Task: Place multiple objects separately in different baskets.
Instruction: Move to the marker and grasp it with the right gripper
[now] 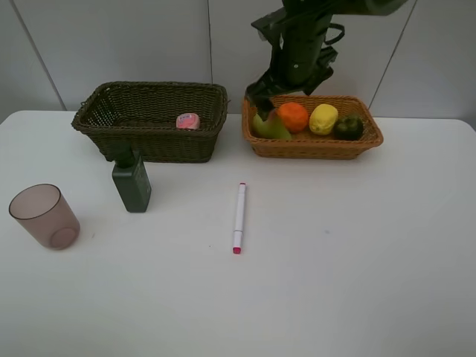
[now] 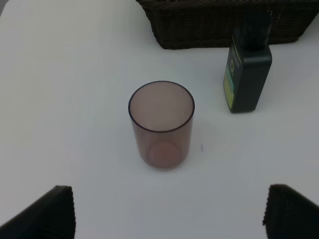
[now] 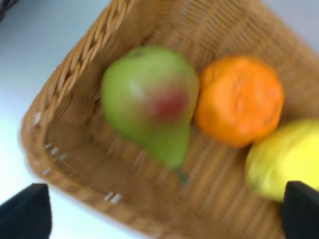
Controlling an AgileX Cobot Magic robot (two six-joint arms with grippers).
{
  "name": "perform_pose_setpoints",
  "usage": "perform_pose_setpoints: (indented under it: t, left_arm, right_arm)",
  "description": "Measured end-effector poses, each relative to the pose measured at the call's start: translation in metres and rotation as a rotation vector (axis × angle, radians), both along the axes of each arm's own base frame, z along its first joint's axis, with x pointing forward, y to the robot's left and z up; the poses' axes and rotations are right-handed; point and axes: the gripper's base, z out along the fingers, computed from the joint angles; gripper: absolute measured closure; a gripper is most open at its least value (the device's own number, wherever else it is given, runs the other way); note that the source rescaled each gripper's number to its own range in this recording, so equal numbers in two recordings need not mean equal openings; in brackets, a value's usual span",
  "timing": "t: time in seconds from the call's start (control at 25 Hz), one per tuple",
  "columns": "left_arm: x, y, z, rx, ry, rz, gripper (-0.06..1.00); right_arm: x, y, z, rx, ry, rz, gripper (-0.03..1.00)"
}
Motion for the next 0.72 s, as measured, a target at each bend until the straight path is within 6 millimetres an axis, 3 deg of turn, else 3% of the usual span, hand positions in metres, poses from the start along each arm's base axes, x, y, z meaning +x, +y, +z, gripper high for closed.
perform_pose_setpoints:
  t: [0.2, 0.52, 0.72]
  left_arm:
    - [0.0, 0.0, 0.0, 0.0, 0.0, 0.0, -0.06]
    - [0.0, 0.0, 0.0, 0.0, 0.0, 0.0, -0.06]
    - [0.0, 0.0, 0.0, 0.0, 0.0, 0.0, -0.06]
  right_arm:
    - [-0.019, 0.014, -0.004, 0.063, 0.097, -0.158, 0.0]
    - [-0.048, 0.047, -0.009, 0.116, 0.223, -0.17, 0.0]
    - [-0.061, 0.067, -0.031, 0.142, 0.329, -0.164, 0.0]
